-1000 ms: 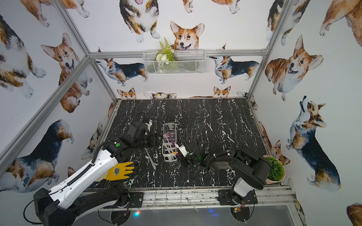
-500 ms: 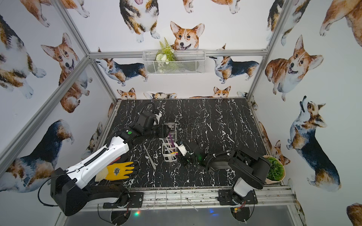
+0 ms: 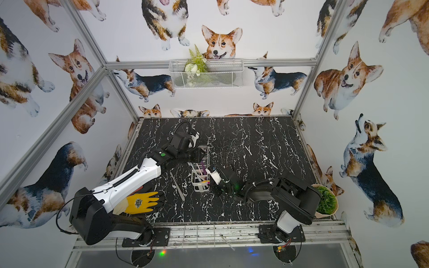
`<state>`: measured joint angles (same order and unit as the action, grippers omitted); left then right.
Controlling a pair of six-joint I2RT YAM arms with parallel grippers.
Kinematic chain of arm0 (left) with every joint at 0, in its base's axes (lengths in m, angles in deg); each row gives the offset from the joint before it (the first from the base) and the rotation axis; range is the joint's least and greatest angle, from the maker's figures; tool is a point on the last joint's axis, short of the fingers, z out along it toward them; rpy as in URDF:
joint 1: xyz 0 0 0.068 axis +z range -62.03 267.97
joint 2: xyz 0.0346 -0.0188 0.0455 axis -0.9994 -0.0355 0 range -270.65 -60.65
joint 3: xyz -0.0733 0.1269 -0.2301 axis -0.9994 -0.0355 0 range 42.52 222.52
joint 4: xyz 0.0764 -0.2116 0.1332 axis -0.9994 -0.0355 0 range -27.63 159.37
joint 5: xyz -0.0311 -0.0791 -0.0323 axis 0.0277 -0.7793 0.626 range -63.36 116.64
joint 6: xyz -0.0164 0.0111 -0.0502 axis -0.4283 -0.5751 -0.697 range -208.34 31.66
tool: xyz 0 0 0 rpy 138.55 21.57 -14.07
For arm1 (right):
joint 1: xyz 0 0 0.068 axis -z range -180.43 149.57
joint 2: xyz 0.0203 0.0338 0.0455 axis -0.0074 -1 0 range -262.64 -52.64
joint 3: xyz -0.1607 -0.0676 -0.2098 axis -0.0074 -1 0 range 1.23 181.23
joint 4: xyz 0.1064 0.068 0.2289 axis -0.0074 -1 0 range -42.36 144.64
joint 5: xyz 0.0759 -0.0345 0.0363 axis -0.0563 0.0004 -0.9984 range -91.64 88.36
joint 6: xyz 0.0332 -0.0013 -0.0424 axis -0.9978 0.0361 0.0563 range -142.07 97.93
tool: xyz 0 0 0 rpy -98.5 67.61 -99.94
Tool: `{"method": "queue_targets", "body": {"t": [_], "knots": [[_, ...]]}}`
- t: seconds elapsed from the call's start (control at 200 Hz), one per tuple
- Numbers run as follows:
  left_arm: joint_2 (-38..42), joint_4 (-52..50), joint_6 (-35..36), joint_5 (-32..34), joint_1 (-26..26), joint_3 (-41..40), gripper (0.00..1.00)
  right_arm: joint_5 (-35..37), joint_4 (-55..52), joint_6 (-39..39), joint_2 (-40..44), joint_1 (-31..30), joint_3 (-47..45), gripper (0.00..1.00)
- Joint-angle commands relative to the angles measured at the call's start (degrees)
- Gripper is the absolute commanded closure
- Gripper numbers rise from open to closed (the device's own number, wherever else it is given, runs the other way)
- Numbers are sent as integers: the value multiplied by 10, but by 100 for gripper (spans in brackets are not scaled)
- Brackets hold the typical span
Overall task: Place the toothbrush into the toothbrush holder
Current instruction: Adjust the toothbrush at the toothbrush holder.
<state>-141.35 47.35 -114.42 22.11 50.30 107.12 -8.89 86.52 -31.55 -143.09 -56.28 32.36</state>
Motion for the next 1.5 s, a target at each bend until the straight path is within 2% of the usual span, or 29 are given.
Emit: {"method": "queue_targets", "body": {"t": [0.0, 0.09, 0.185, 0.38, 0.57, 0.661, 0.871, 1.216, 1.491], "knots": [[-2, 19, 5, 10, -4, 1, 81, 6, 23, 7, 1, 0, 3, 85], [-2, 18, 6, 18, -9, 0, 90, 7, 25, 4, 1, 0, 2, 85], [0, 15, 11, 33, -16, 1, 96, 10, 27, 2, 0, -1, 1, 84], [2, 7, 22, 58, -25, 3, 100, 17, 34, -6, 2, -2, -5, 76], [7, 2, 34, 85, -35, 2, 100, 24, 36, -15, 19, -2, -20, 53], [10, 4, 40, 100, -43, 0, 100, 34, 38, -22, 39, -2, -36, 47], [19, 36, 48, 137, -69, -30, 100, 65, 21, -32, 108, -2, -81, 44], [27, 91, 23, 159, -92, -89, 100, 100, -31, -45, 209, -2, -128, 43], [57, 66, 18, 192, -110, -87, 70, 108, -67, -49, 258, -2, -136, 42]]}}
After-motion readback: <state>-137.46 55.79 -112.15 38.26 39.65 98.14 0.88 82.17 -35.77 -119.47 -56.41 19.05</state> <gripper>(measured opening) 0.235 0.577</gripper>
